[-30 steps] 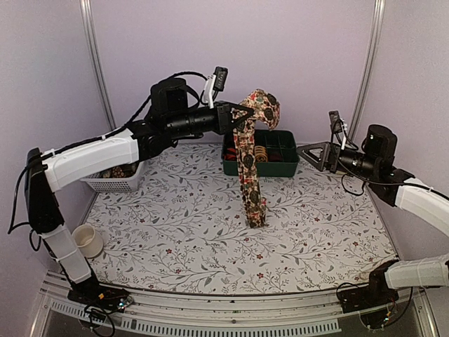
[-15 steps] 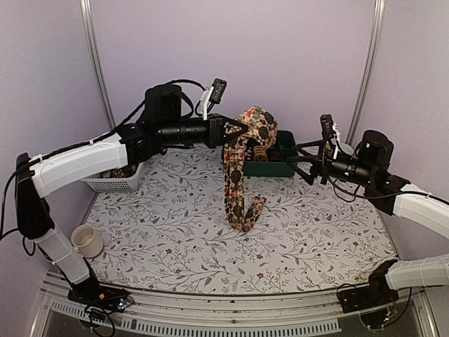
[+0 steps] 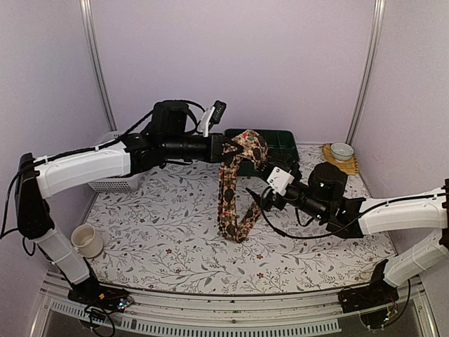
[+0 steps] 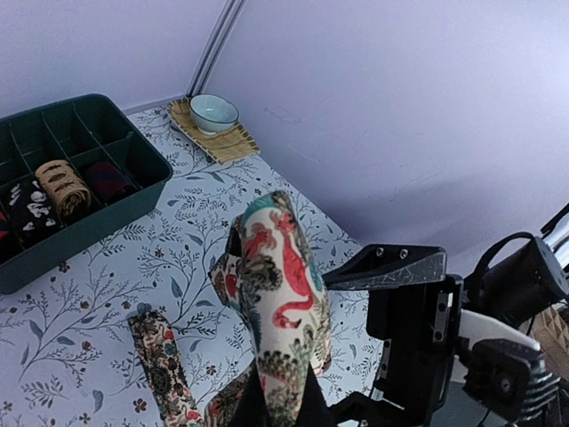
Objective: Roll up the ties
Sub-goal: Pass from the left arm to the right, then pick up the tie.
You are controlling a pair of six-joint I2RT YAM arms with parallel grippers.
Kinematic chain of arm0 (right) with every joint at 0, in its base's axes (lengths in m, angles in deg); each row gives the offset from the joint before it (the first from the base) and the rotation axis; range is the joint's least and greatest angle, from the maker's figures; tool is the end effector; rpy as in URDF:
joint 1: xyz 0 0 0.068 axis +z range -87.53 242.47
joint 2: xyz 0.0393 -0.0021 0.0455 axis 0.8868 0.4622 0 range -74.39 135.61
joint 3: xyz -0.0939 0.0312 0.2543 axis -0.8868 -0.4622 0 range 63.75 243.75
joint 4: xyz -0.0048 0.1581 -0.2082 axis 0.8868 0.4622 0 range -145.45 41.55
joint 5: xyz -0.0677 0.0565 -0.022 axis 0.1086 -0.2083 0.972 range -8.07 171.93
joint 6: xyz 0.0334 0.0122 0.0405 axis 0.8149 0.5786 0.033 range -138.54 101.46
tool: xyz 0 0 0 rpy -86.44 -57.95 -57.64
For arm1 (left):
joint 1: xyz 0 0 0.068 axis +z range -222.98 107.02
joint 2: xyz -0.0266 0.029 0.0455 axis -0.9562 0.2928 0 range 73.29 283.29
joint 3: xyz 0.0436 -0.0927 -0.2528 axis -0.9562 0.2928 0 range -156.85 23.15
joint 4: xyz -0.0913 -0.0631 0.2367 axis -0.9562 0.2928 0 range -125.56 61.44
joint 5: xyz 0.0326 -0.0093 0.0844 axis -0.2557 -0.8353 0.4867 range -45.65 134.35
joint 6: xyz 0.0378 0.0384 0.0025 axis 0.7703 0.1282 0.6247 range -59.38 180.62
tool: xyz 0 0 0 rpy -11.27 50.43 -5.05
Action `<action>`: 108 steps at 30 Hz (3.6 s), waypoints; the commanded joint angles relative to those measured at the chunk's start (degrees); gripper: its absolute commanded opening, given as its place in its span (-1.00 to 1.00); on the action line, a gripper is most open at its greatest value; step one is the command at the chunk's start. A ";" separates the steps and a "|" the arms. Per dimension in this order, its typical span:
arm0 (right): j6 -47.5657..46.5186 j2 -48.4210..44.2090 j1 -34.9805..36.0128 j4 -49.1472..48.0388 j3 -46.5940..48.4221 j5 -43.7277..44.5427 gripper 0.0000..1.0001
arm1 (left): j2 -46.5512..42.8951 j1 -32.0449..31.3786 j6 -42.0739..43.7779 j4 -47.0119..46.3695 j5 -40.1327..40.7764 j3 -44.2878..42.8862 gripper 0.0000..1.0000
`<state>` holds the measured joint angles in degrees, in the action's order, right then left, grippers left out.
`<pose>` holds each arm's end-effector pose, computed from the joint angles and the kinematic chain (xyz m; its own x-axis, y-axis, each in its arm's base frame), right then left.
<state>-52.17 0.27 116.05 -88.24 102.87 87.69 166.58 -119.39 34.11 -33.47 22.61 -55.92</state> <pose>0.1773 0.2341 0.2694 0.3867 -0.4039 -0.8291 -0.6329 0.5377 -0.5571 0.2594 -0.2916 0.3449 -0.5830 0.0112 -0.8124 0.7350 0.4335 -0.5214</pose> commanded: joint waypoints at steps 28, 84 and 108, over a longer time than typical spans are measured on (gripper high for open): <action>-41.71 19.98 6.38 -34.92 10.61 40.08 -1.00 | -6.65 3.89 0.25 -9.32 2.26 10.72 0.99; 21.04 11.55 -9.48 79.91 73.87 26.67 -1.00 | 24.67 -2.30 28.98 -47.04 -22.23 25.47 -1.00; 37.79 9.87 -12.69 91.49 47.40 1.51 -1.00 | -13.32 -2.31 23.60 48.98 8.43 6.94 -1.00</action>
<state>-18.38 15.74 103.44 3.19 156.85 96.41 148.22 -122.21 55.99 1.56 31.57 -50.85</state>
